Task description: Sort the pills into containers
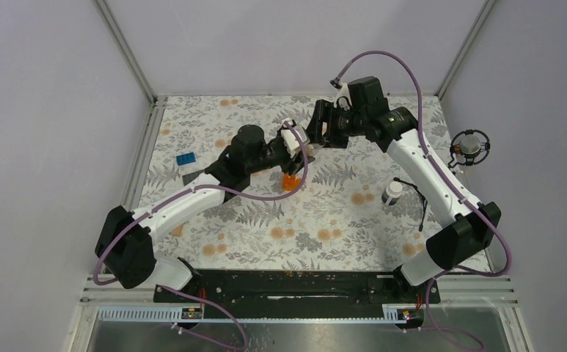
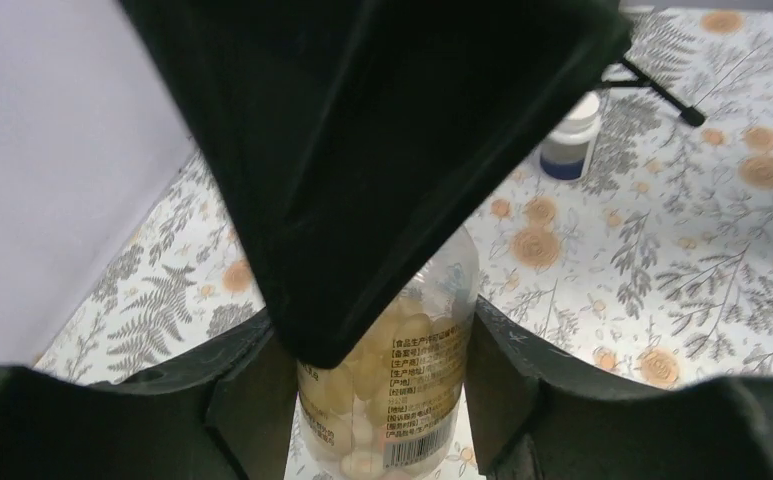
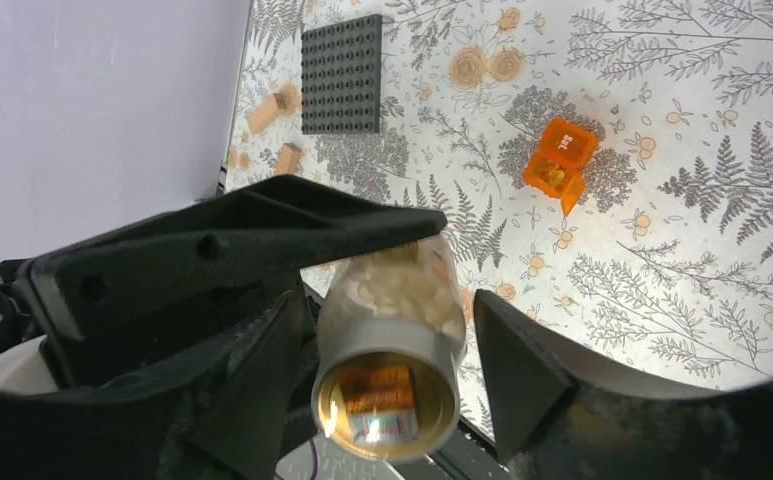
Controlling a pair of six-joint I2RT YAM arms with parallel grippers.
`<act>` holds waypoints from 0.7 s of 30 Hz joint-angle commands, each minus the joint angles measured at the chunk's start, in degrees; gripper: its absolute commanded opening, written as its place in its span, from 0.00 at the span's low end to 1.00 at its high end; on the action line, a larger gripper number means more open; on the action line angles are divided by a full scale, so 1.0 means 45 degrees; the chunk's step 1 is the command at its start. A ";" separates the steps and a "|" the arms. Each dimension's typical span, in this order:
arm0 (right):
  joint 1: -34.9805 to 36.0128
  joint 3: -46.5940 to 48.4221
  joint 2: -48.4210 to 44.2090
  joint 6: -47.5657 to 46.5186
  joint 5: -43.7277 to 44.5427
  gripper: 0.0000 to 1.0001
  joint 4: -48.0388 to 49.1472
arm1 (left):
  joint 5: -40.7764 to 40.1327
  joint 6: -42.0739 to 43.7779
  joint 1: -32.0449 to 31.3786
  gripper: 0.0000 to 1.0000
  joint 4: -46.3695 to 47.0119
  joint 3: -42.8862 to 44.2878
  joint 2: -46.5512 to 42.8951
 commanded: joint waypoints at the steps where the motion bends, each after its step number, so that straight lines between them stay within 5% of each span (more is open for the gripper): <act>1: 0.0217 0.0304 -0.0296 0.0762 -0.0087 0.76 0.0416 | 0.0424 -0.0760 -0.0165 0.00 0.2416 -0.0605 -0.0810; 9: -0.0316 -0.0043 -0.1373 0.0403 -0.0548 0.99 0.1371 | 0.0776 -0.1532 -0.0018 0.00 0.2813 -0.1471 -0.1246; 21: -0.0513 -0.0347 -0.2016 -0.3352 -0.1749 0.90 0.0614 | 0.2179 -0.1503 0.0723 0.00 0.2127 -0.1257 -0.1644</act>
